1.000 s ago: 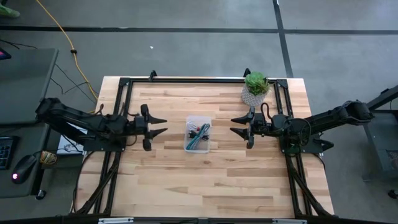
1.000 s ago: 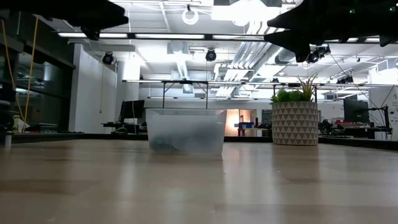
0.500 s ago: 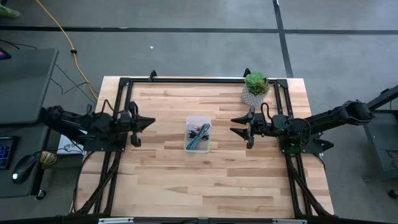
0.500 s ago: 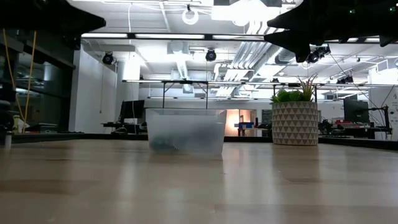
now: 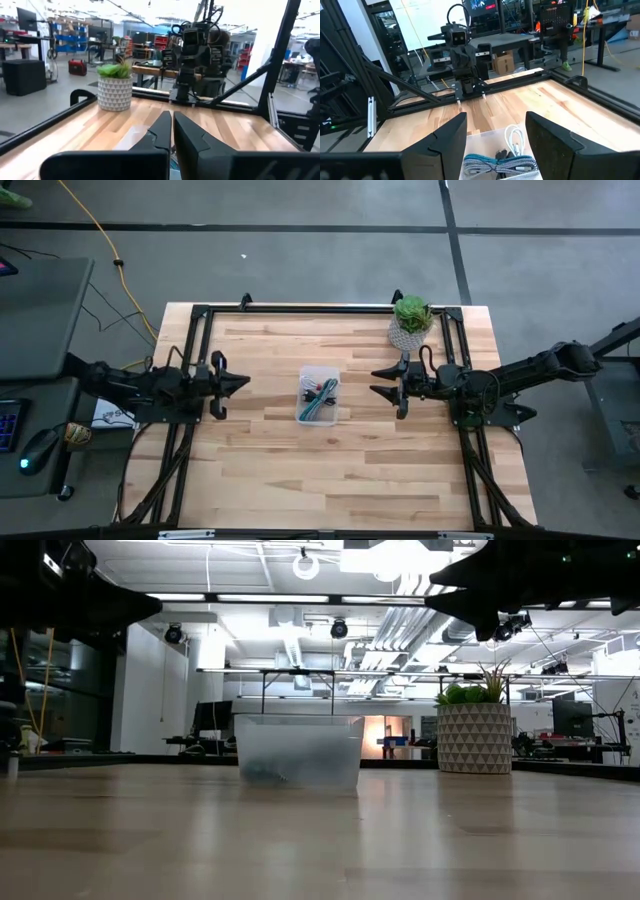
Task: Pick and place USB-C Cables
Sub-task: Return to Home Position
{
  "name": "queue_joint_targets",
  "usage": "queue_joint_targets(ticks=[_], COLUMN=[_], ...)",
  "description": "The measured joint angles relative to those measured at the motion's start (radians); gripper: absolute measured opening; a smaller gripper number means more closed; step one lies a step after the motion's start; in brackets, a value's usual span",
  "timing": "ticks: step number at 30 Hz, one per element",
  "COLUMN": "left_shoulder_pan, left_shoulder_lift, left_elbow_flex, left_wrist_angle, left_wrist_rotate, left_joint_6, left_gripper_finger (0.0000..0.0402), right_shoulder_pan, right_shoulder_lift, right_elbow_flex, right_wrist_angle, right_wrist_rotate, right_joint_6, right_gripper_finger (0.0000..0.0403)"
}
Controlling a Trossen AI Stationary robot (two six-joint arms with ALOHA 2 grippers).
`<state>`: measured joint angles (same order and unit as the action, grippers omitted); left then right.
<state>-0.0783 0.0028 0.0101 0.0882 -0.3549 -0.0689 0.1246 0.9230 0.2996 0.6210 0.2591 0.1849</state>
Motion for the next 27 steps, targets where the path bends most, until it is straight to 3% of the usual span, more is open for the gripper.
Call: queue_joint_targets(ticks=[6,11,14,20,24,27], left_shoulder_pan=[0.028,0.04,0.04,0.04,0.04,0.04], left_shoulder_lift=[0.001,0.001,0.001,0.002,0.002,0.002], left_elbow_flex=[0.001,0.002,0.002,0.002,0.002,0.002], left_wrist_angle=[-0.01,-0.003,-0.011,-0.012,-0.012,-0.012], left_wrist_rotate=[0.031,-0.076,-0.09,-0.091,-0.092,-0.092], left_joint_6=[0.029,0.006,-0.006,-0.006,-0.007,-0.006], left_gripper_finger=[0.0,0.0,0.0,0.0001,0.0001,0.0003], right_shoulder_pan=[-0.003,-0.007,-0.007,-0.006,-0.006,-0.006], right_shoulder_lift=[0.0,-0.031,-0.111,-0.335,-0.468,-0.571], right_elbow_flex=[0.0,0.0,0.0,-0.004,-0.069,-0.144], right_wrist_angle=[-0.074,-0.135,-0.186,-0.45,-0.48,-0.44], right_wrist_rotate=[0.014,0.02,0.022,0.029,0.038,0.03], right_joint_6=[0.049,0.02,0.0,0.01,0.017,0.003], right_gripper_finger=[0.0195,0.019,0.0157,0.0016,0.0024,0.0008])
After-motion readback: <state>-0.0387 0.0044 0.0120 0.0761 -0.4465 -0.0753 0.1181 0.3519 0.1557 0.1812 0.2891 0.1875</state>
